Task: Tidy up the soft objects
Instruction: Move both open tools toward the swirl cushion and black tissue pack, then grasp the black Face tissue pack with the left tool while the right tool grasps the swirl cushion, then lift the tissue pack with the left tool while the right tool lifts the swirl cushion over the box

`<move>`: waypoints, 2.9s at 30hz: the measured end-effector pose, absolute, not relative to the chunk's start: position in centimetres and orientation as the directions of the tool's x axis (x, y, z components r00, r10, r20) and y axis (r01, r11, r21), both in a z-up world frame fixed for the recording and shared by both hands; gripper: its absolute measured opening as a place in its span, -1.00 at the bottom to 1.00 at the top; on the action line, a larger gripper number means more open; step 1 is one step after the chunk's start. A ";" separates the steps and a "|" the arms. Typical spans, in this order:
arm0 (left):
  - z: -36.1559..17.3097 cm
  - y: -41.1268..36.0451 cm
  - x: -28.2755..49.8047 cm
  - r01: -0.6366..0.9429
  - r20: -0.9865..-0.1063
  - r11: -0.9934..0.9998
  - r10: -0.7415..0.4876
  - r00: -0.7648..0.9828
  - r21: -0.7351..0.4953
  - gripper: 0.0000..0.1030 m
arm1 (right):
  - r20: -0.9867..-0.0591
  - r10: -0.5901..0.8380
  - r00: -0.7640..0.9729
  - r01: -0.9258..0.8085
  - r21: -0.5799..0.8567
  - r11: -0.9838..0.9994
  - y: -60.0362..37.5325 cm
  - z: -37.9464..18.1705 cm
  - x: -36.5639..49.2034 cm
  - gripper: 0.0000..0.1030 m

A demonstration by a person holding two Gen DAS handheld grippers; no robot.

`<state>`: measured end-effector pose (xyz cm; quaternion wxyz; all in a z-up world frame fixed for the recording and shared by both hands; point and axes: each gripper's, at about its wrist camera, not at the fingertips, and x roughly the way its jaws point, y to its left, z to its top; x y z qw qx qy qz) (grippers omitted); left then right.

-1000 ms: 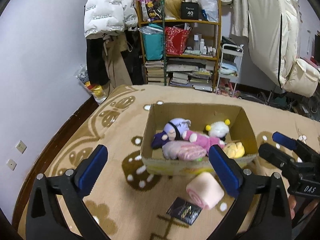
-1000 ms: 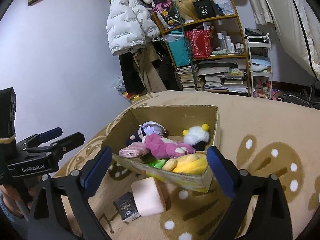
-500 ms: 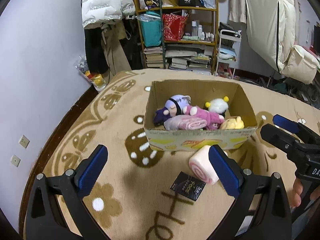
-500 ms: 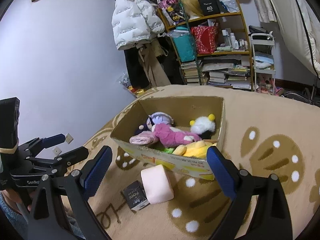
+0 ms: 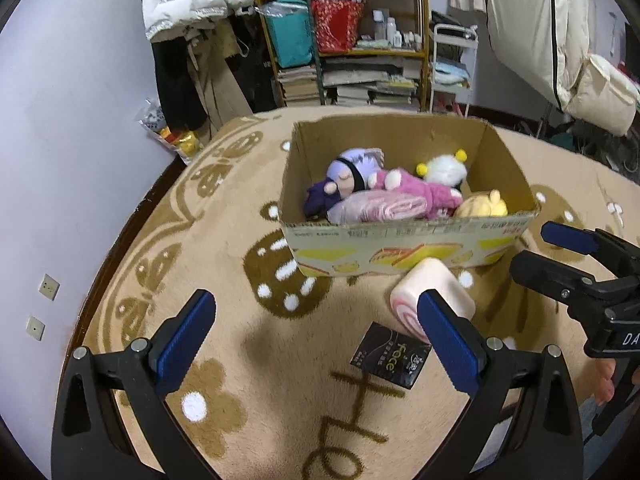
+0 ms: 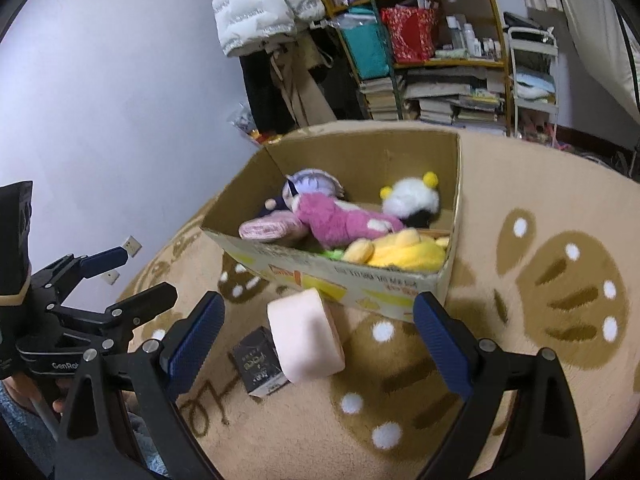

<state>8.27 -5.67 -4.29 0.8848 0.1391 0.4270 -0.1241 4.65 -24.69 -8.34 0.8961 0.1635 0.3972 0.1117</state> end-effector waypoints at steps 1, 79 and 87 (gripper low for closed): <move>-4.5 -5.7 8.3 0.343 -0.794 0.929 -0.103 0.599 0.139 0.94 | -0.681 0.335 0.652 -0.069 0.386 0.920 -24.6 -8.6 4.8 0.93; -13.4 -6.4 10.7 0.455 -0.913 0.890 -0.178 0.367 0.010 0.24 | -0.782 0.372 0.500 -0.064 0.395 0.916 -23.1 -13.2 6.4 -0.52; -9.3 -5.4 9.3 0.402 -0.844 0.914 -0.176 0.507 0.050 0.24 | -0.766 0.297 0.570 -0.044 0.333 0.942 -23.8 -10.1 3.9 -0.54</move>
